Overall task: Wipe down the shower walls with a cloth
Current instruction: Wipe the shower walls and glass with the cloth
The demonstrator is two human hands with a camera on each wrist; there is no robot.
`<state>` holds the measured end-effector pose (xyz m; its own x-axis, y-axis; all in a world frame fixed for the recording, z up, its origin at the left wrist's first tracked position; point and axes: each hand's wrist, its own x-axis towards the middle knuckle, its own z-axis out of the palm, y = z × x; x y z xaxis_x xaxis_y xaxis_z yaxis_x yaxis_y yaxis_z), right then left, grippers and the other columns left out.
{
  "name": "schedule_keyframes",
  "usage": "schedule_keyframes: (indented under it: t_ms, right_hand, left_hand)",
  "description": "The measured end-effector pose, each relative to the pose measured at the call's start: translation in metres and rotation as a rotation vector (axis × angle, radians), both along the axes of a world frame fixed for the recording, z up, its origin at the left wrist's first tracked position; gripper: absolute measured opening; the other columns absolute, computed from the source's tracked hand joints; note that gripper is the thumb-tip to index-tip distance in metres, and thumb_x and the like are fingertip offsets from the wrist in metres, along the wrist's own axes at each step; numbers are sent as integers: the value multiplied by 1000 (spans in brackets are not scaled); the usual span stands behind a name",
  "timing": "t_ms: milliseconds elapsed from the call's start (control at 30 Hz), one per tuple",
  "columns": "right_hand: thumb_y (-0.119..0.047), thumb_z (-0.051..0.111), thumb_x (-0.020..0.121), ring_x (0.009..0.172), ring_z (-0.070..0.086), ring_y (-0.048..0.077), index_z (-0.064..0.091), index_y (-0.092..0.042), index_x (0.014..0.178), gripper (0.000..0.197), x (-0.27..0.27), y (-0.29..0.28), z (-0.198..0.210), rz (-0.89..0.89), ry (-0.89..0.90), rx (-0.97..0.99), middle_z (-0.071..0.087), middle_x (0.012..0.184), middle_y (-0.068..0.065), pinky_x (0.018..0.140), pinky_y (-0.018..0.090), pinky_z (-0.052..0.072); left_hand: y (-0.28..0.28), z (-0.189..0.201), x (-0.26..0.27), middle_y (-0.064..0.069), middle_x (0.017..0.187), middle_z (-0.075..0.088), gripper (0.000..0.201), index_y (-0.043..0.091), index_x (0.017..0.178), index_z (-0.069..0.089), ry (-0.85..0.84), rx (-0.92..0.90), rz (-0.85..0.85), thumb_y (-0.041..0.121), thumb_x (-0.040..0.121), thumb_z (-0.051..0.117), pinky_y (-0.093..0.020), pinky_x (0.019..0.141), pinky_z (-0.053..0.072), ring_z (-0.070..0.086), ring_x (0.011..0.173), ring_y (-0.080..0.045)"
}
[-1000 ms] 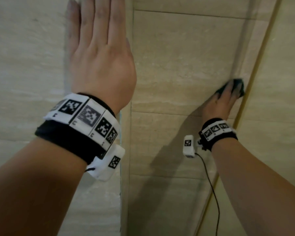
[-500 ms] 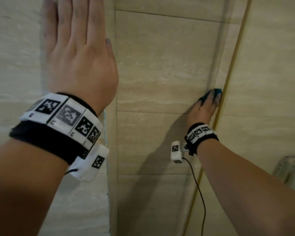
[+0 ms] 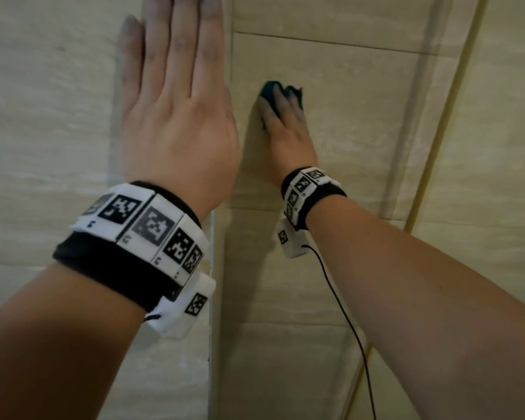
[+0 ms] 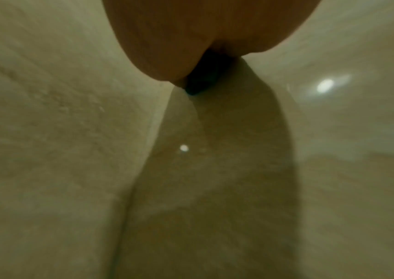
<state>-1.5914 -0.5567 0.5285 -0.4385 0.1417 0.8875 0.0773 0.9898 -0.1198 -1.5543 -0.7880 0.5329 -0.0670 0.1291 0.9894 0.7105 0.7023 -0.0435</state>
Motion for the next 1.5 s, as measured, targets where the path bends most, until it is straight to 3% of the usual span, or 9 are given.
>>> schedule_keyframes:
  t_ms: [133, 400, 500, 733, 867, 1033, 1133, 1333, 1500]
  right_hand:
    - [-14, 44, 106, 157, 6, 23, 31, -20, 161, 57, -33, -18, -6, -62, -3, 156, 16, 171, 4, 127, 31, -3]
    - [0, 50, 95, 158, 4, 22, 20, -22, 164, 78, 2, -6, -133, -107, -274, 380, 10, 172, 2, 127, 33, -7]
    - [-3, 52, 99, 158, 7, 23, 25, -24, 163, 72, 9, 7, -107, -135, -262, 369, 11, 172, 0, 126, 34, -2]
    - [1, 31, 105, 159, 1, 27, 24, -21, 163, 62, 26, 28, 42, -209, 4, 24, 5, 172, 6, 128, 36, 5]
    - [0, 40, 104, 158, 6, 30, 30, -20, 161, 61, 6, 11, -14, -143, 9, 142, 11, 171, 8, 129, 40, 10]
    - [2, 55, 94, 157, 13, 27, 31, -23, 160, 75, 15, 11, -120, -123, -276, 377, 17, 171, 3, 127, 38, 6]
    - [-5, 50, 101, 158, 6, 21, 24, -32, 162, 71, 43, 35, -105, -173, -316, 324, 6, 172, -5, 125, 34, 3]
    - [-3, 30, 106, 159, 2, 24, 26, -24, 162, 61, 49, 43, 7, -180, 40, -88, 5, 173, 3, 129, 38, 9]
    - [-7, 43, 105, 157, 12, 33, 37, -16, 159, 55, -13, -4, -1, -69, 50, 119, 19, 170, 11, 126, 34, 4]
  left_hand:
    - [-6, -1, -1, -15, 174, 5, 66, 5, 166, 6, 9, -70, -1, 27, 109, 32, -49, 131, 4, 3, 161, -30]
    - [-23, -21, -7, -15, 174, 4, 68, 6, 166, 6, 20, -145, 2, 33, 109, 31, -48, 131, 5, 2, 161, -29]
    - [-24, -24, -7, -15, 174, 5, 70, 6, 166, 7, 16, -140, 9, 33, 107, 32, -48, 131, 5, 3, 161, -29]
    - [-21, -25, -4, -14, 174, 4, 74, 7, 166, 5, -1, -136, 36, 31, 103, 36, -48, 131, 5, 2, 161, -29]
    - [-21, -26, -5, -14, 174, 4, 73, 6, 166, 5, 2, -141, 29, 31, 104, 35, -49, 130, 6, 2, 161, -29]
    - [-22, -26, -4, -14, 174, 3, 73, 7, 166, 4, -8, -136, 26, 31, 104, 35, -50, 130, 7, 2, 161, -29]
    - [-19, -26, -2, -14, 174, 3, 73, 7, 166, 3, -21, -133, 37, 30, 104, 34, -50, 130, 6, 1, 162, -29]
    - [-17, -27, -3, -14, 174, 5, 73, 7, 166, 5, -13, -119, 47, 30, 103, 34, -50, 130, 6, 3, 161, -30]
    - [-18, -28, -3, -15, 173, 7, 72, 6, 166, 8, -5, -106, 40, 29, 104, 36, -51, 130, 7, 5, 161, -30]
